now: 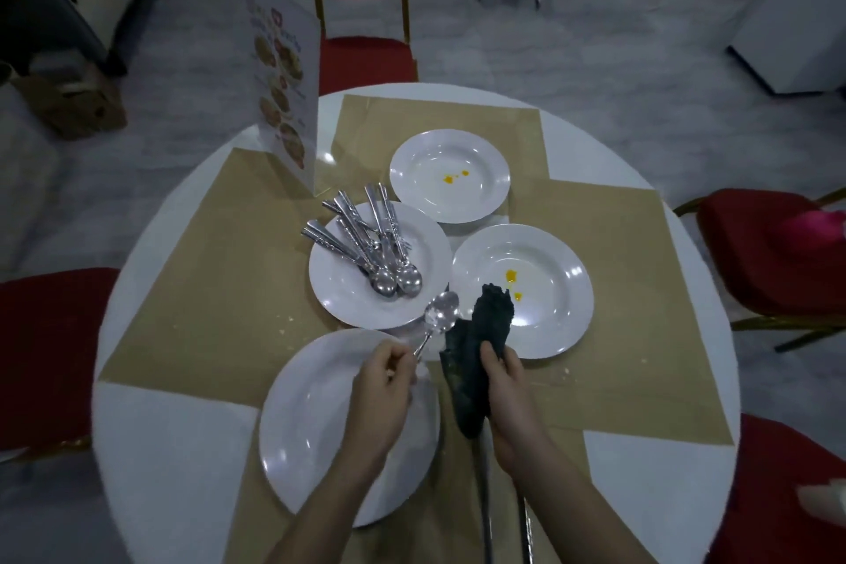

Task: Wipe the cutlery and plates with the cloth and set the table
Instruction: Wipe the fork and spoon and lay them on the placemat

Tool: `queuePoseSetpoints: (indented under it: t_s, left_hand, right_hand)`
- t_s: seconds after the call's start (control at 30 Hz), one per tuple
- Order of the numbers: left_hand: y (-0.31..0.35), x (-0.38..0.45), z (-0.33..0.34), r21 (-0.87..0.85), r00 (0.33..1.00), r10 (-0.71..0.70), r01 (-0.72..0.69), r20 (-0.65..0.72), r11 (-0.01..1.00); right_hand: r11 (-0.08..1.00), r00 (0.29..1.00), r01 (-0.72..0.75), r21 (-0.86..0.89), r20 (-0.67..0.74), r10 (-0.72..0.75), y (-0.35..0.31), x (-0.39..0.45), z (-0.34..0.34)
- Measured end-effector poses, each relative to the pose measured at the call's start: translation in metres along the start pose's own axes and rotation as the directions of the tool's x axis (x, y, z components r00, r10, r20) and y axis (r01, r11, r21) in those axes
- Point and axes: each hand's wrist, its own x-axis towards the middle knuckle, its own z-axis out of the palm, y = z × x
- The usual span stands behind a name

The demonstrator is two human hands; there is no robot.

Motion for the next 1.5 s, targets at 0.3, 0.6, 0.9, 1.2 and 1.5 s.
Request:
queuePoseSetpoints:
  t_s: [0.3,0.6,0.9,1.2,1.5]
  left_hand:
    - [0.002,-0.096,0.097,0.005,0.987,0.030,-0.029,-0.158,1.000]
    - [0.009,-0.141,0.136,0.096,0.999,0.033,-0.035,0.024,0.995]
    - [0.004,-0.164,0.143,0.214,0.999,-0.035,0.026,0.040,0.977]
    - [0.007,-0.177,0.148,0.142,0.996,-0.086,0.083,0.021,0.986]
    - [0.014,-0.183,0.150,-0.051,0.968,-0.213,0.221,0.133,0.974]
  right_hand:
    - [1.000,0.973,-0.022,0.000,0.231,0.021,0.004,-0.043,-0.078]
    - [0.986,0.988,-0.145,-0.086,0.048,0.150,0.004,-0.045,-0.137]
    - [0.958,0.964,-0.262,-0.114,0.018,0.266,0.015,-0.052,-0.148]
    - [0.974,0.993,-0.114,-0.194,-0.007,0.115,0.018,-0.050,-0.155]
    - [0.990,0.995,-0.081,-0.112,0.051,0.088,0.007,-0.051,-0.164]
